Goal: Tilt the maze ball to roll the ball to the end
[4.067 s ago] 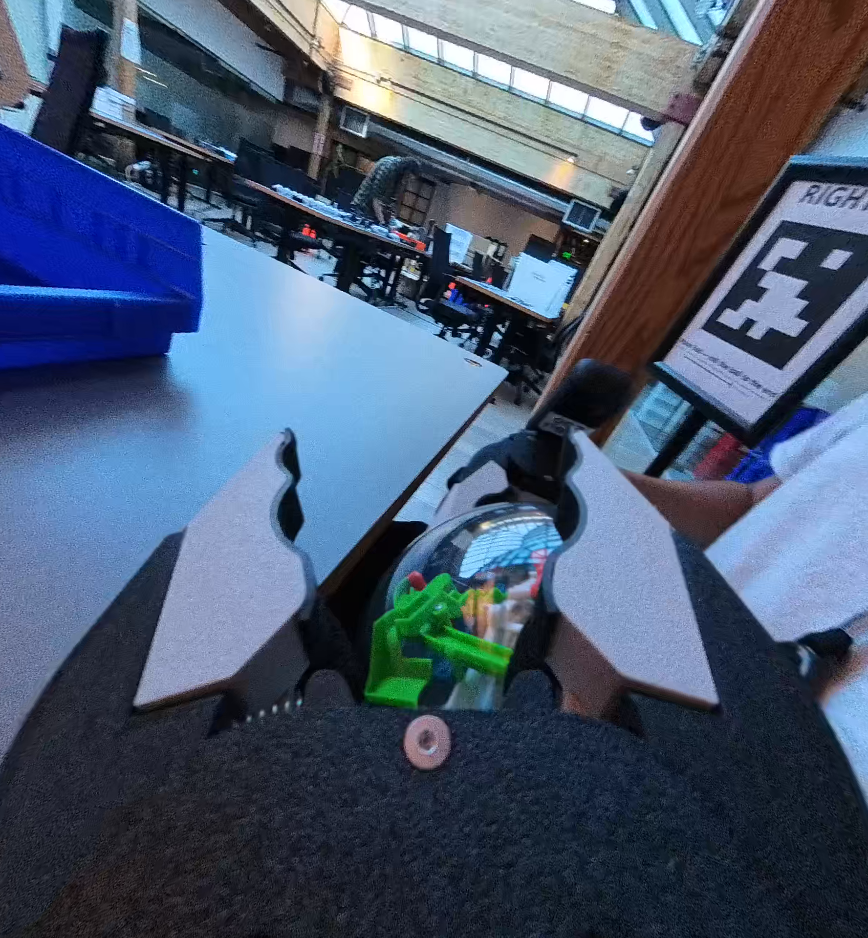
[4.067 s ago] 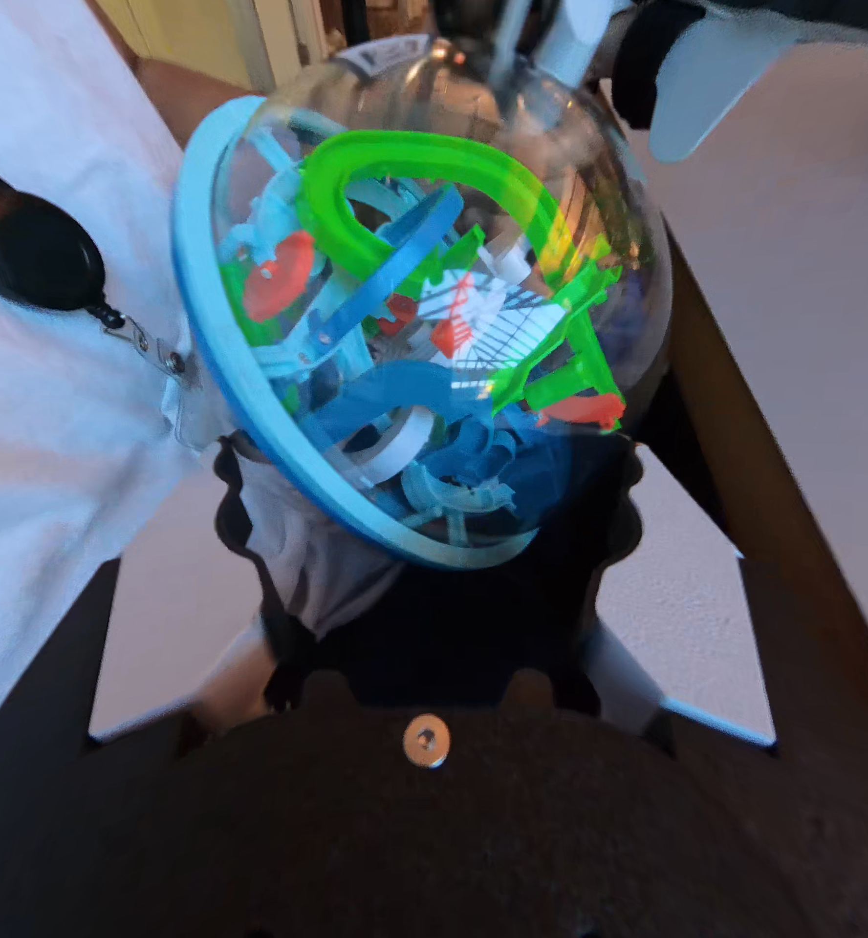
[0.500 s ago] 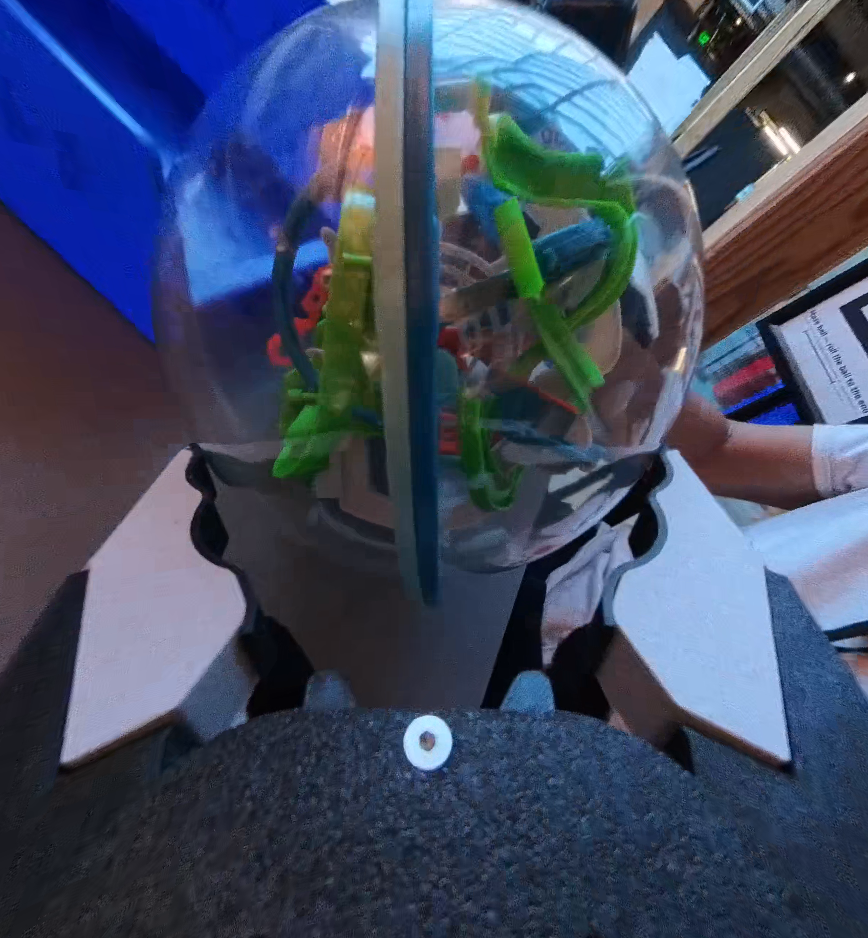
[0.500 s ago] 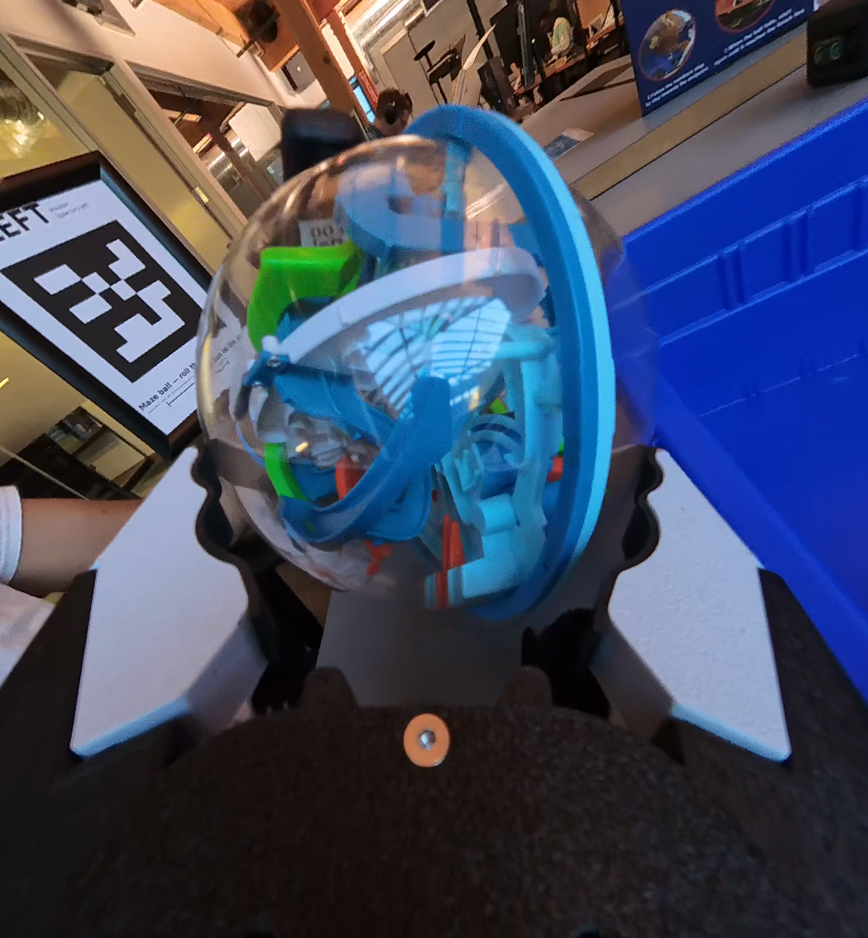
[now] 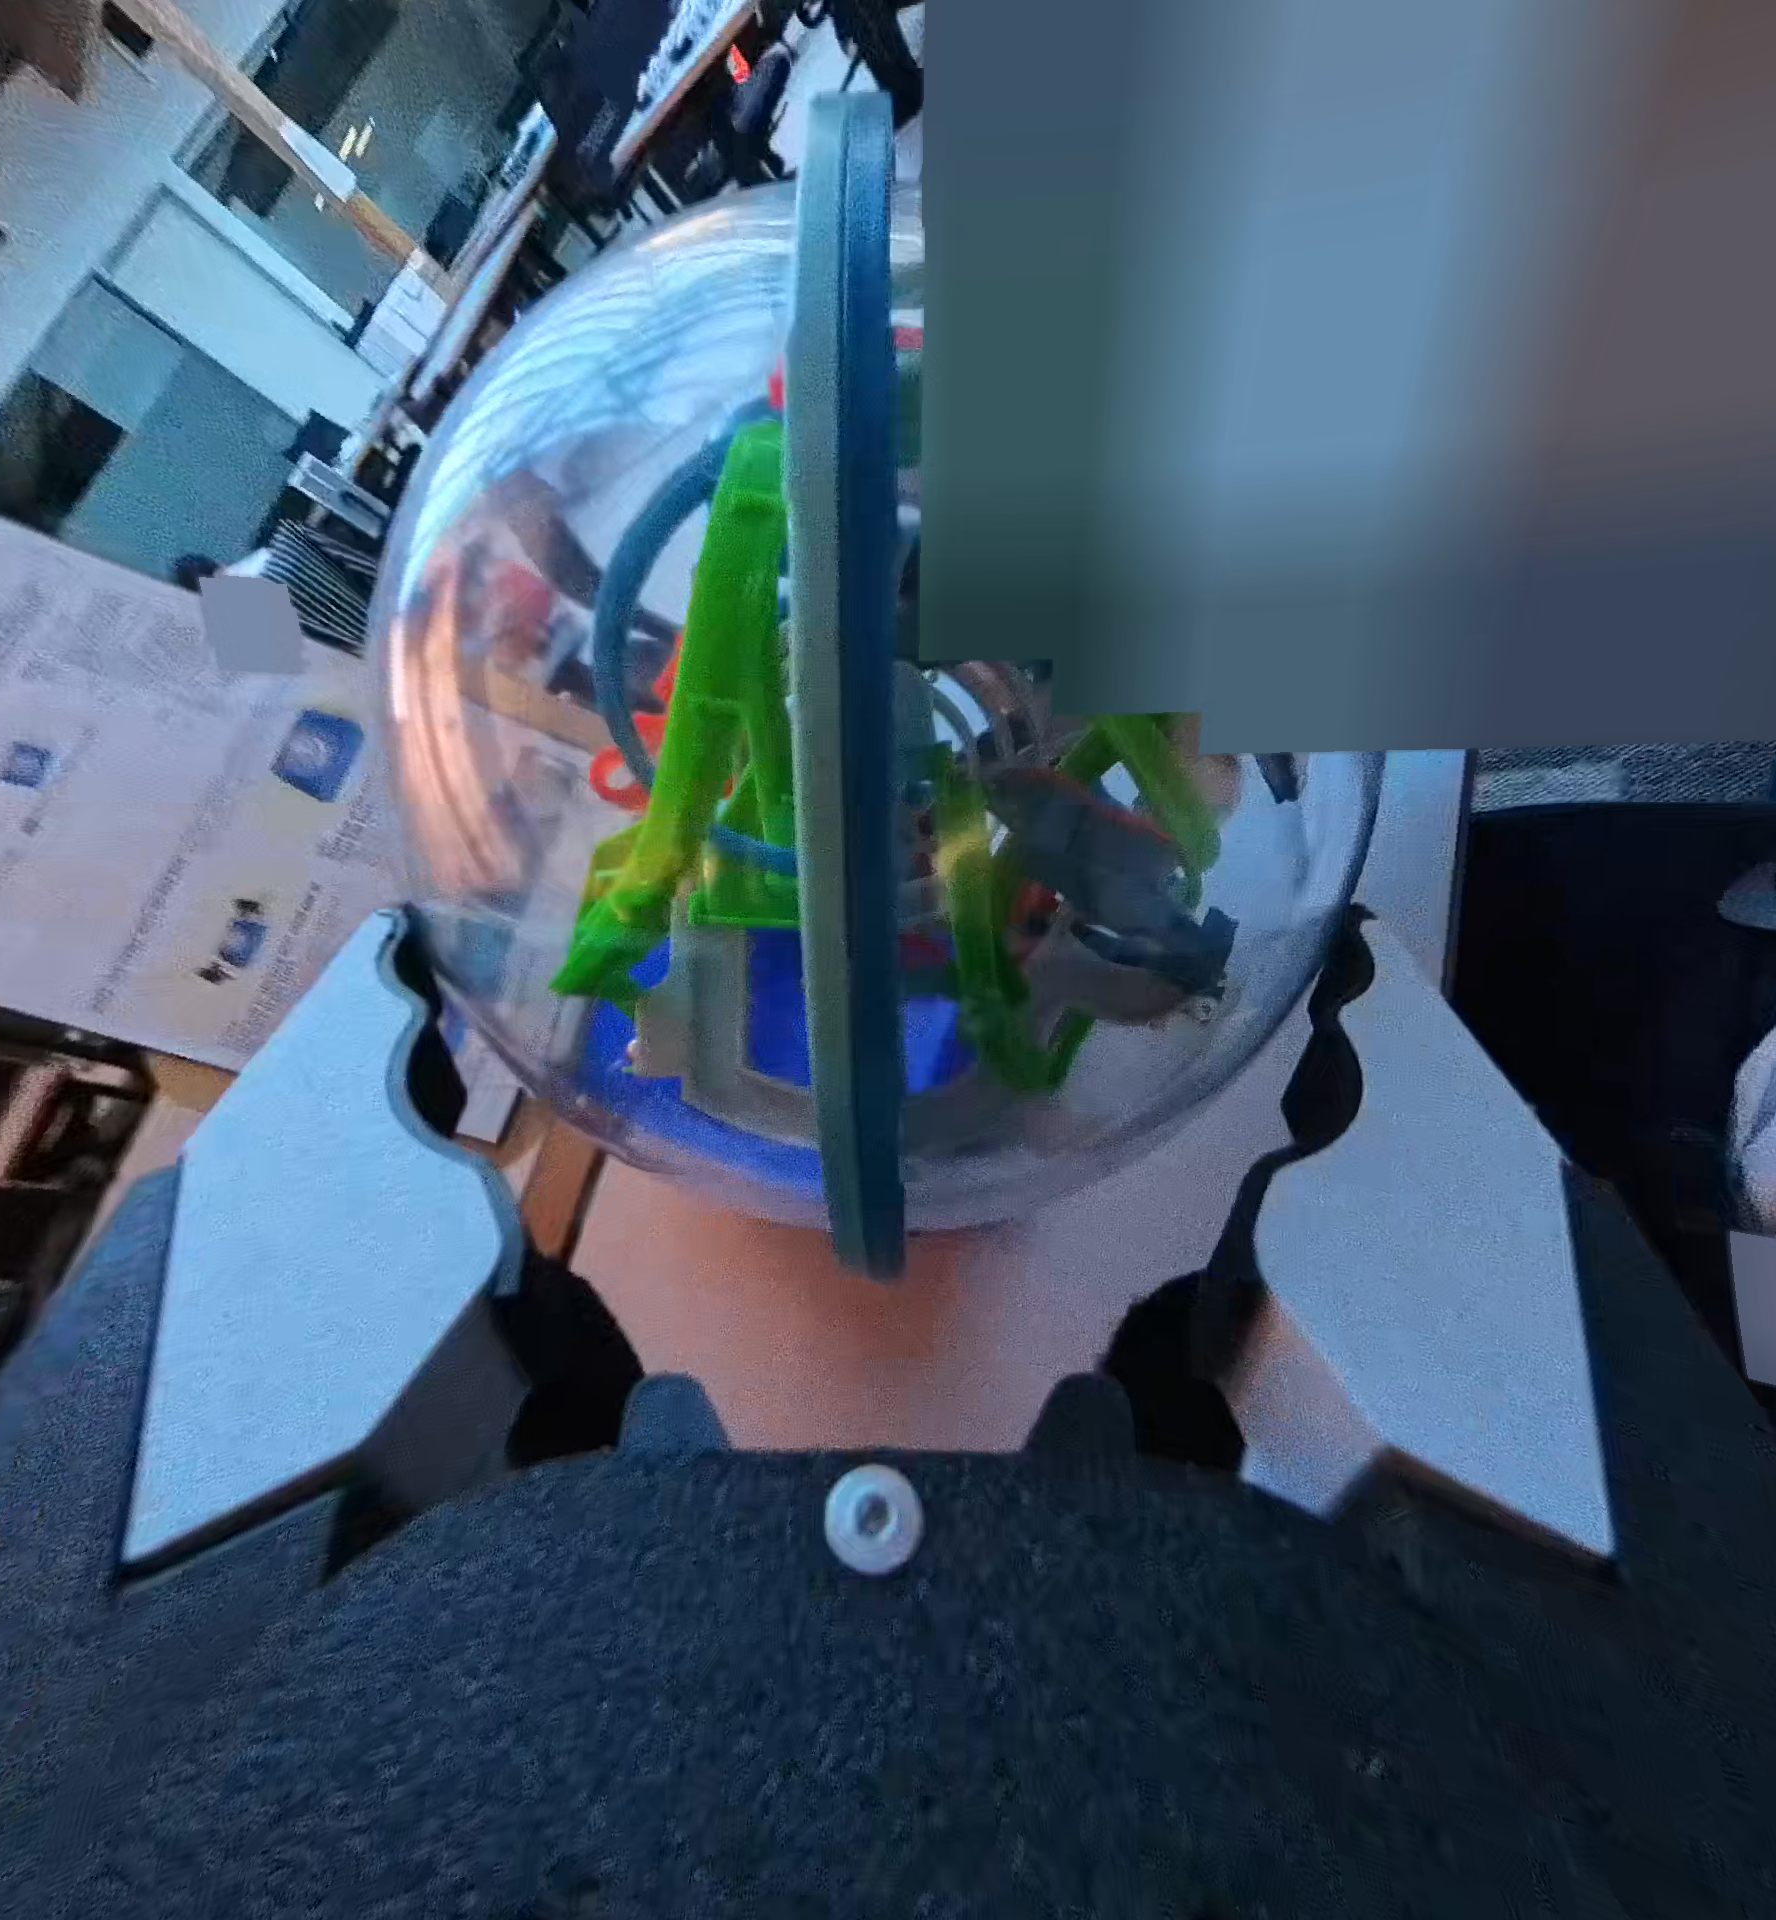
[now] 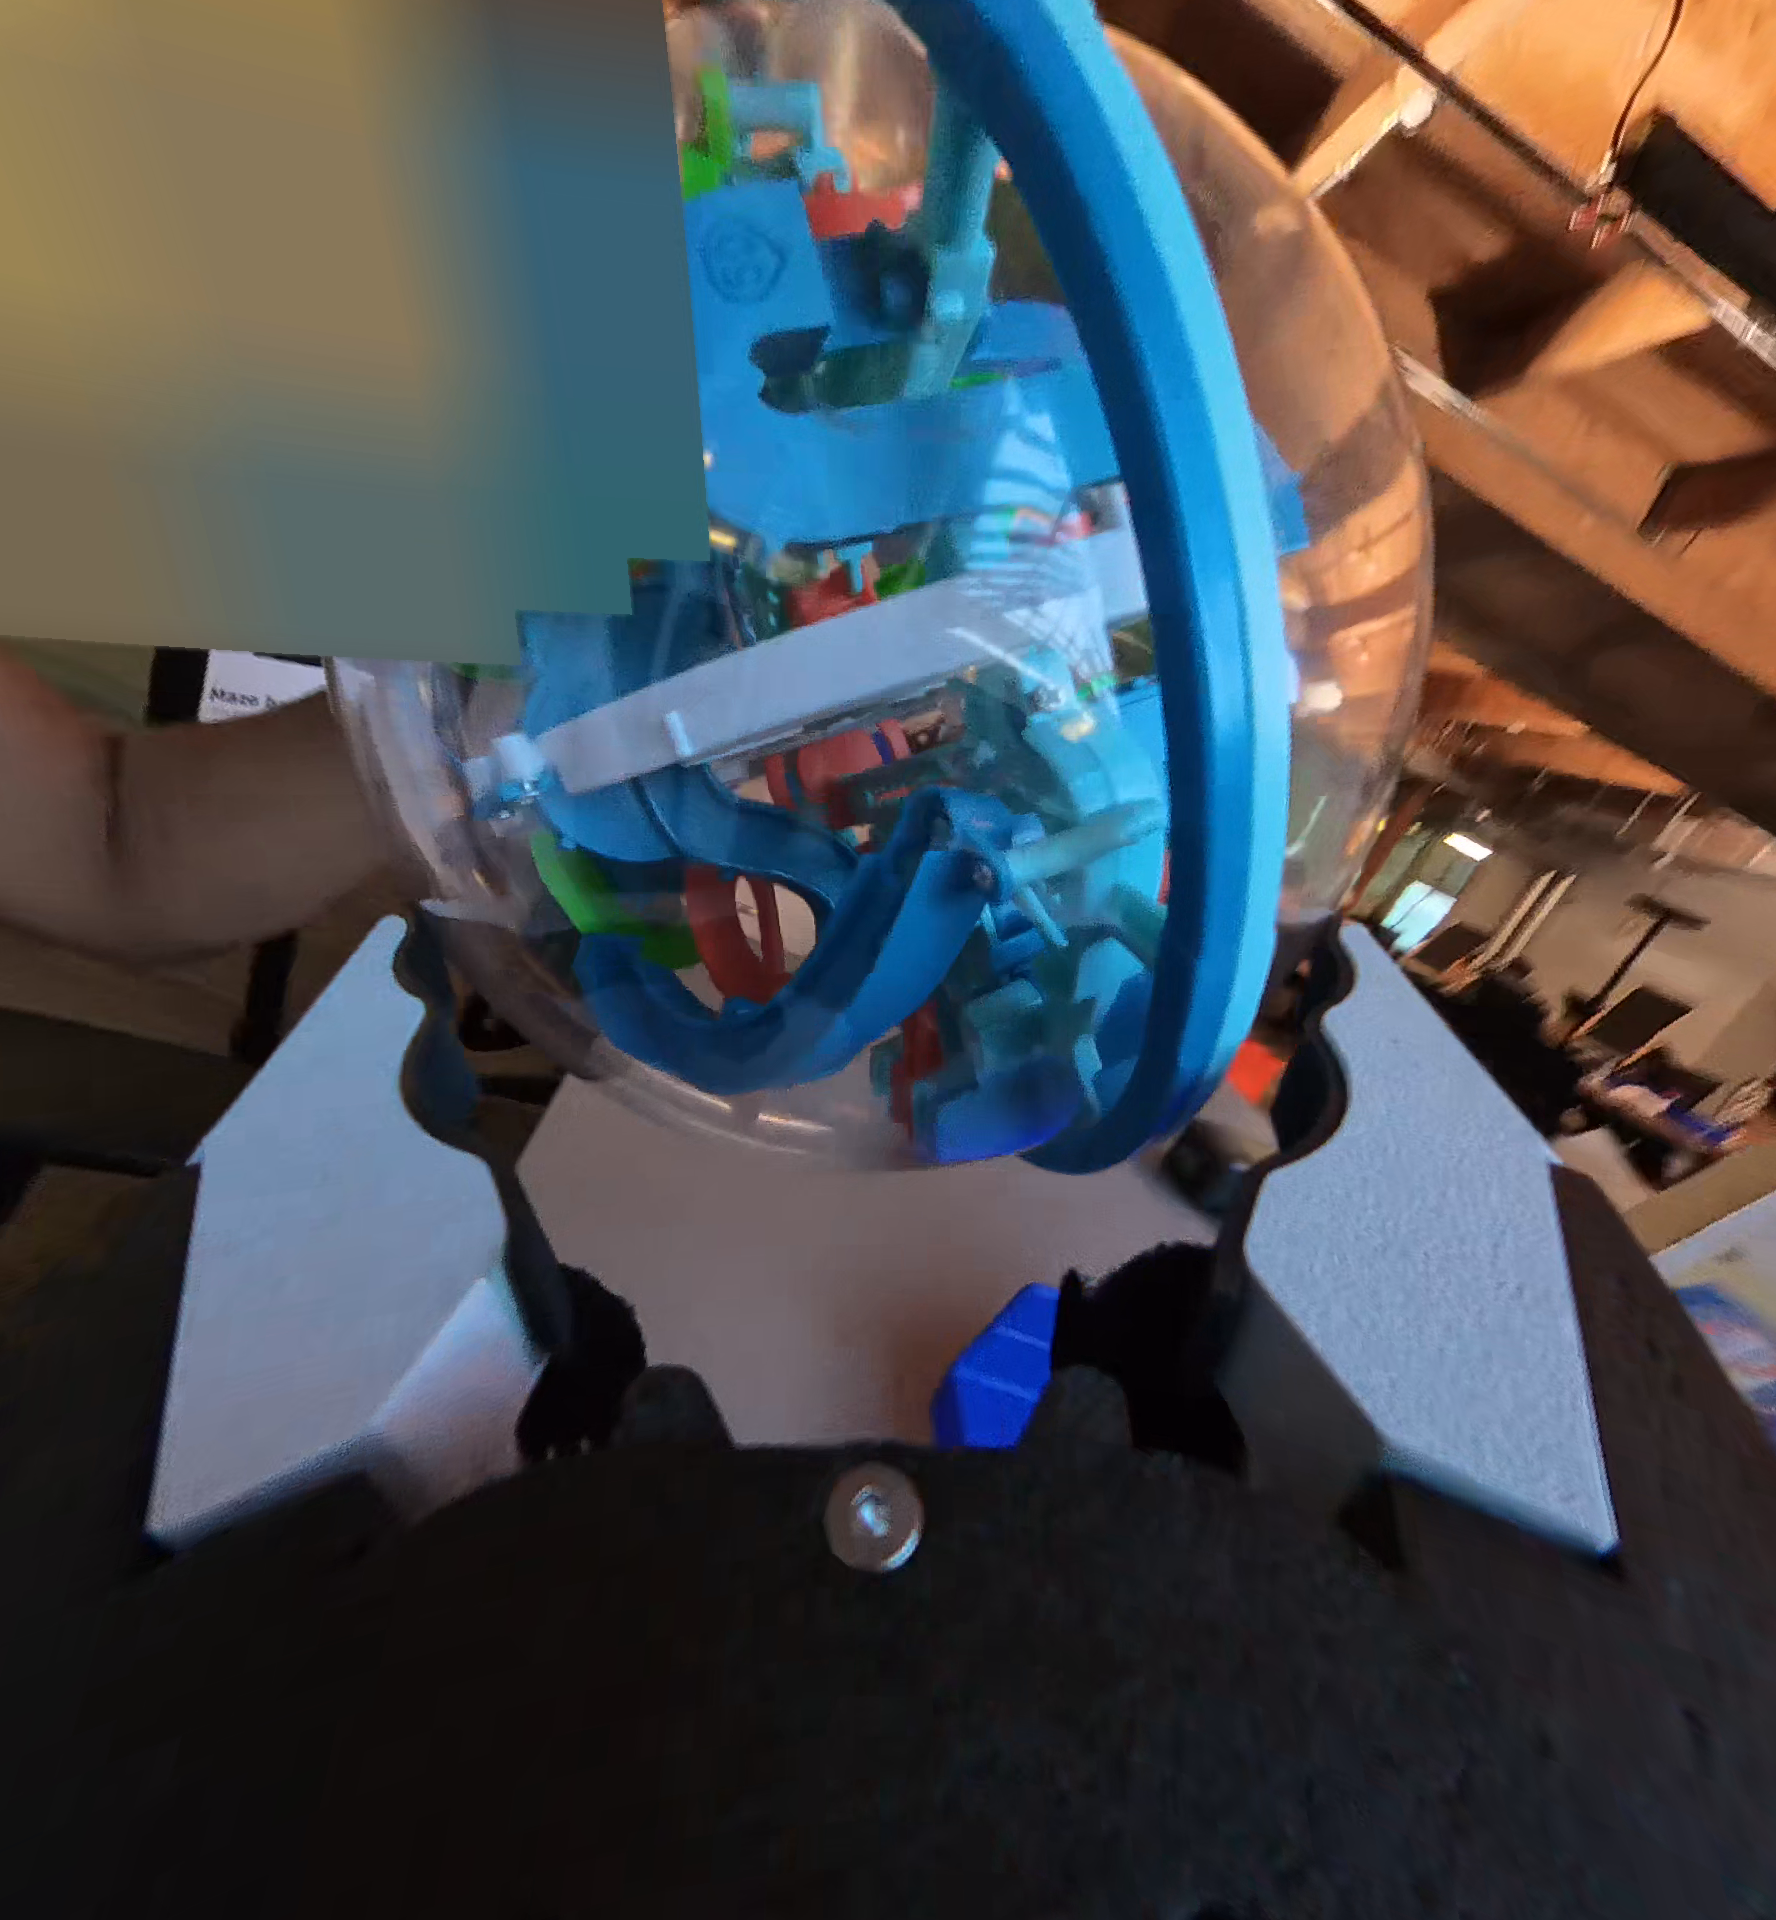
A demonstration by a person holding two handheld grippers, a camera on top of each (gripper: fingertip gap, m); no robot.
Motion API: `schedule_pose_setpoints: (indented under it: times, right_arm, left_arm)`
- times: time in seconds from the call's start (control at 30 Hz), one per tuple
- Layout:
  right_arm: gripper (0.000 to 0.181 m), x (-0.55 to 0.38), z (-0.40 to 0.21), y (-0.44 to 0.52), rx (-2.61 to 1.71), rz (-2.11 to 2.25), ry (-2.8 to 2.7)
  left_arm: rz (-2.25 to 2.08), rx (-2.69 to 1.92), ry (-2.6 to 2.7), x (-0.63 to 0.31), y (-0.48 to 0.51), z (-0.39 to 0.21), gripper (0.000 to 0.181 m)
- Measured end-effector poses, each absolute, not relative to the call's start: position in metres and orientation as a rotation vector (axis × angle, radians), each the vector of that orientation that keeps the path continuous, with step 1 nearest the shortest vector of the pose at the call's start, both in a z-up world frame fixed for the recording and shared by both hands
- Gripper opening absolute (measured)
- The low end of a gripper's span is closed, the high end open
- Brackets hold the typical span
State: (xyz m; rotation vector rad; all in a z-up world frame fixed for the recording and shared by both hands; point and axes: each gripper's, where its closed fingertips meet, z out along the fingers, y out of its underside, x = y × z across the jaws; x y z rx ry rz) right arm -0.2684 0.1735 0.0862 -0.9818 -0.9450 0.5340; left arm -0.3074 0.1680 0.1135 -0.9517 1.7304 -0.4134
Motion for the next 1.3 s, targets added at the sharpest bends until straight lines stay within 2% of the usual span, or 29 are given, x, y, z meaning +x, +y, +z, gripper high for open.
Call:
schedule_pose_setpoints:
  times: [0.27, 0.57, 0.83, 1.1, 1.3]
  right_arm:
    - [0.154, -0.28, 0.127, 0.122, -0.845, 0.288, -1.017]
    - [0.154, -0.271, 0.133, 0.103, -0.7, 0.053, -1.031]
    - [0.154, -0.295, 0.16, 0.05, -0.642, -0.182, -1.126]
    - [0.154, -0.307, 0.158, 0.046, -0.653, -0.036, -1.127]
    - [0.154, -0.29, 0.137, 0.086, -0.89, 0.291, -0.998]
  left_arm:
    - [-0.216, -0.701, 1.724, -0.319, 0.11, 0.152, 0.159]
    - [0.101, -0.469, 1.732, -0.31, 0.072, 0.159, 0.158]
    - [0.053, -0.317, 1.576, -0.34, 0.036, 0.17, 0.158]
    - [-0.034, -0.228, 1.613, -0.345, 0.003, 0.178, 0.158]
    - [-0.292, -0.495, 1.756, -0.318, 0.046, 0.179, 0.158]
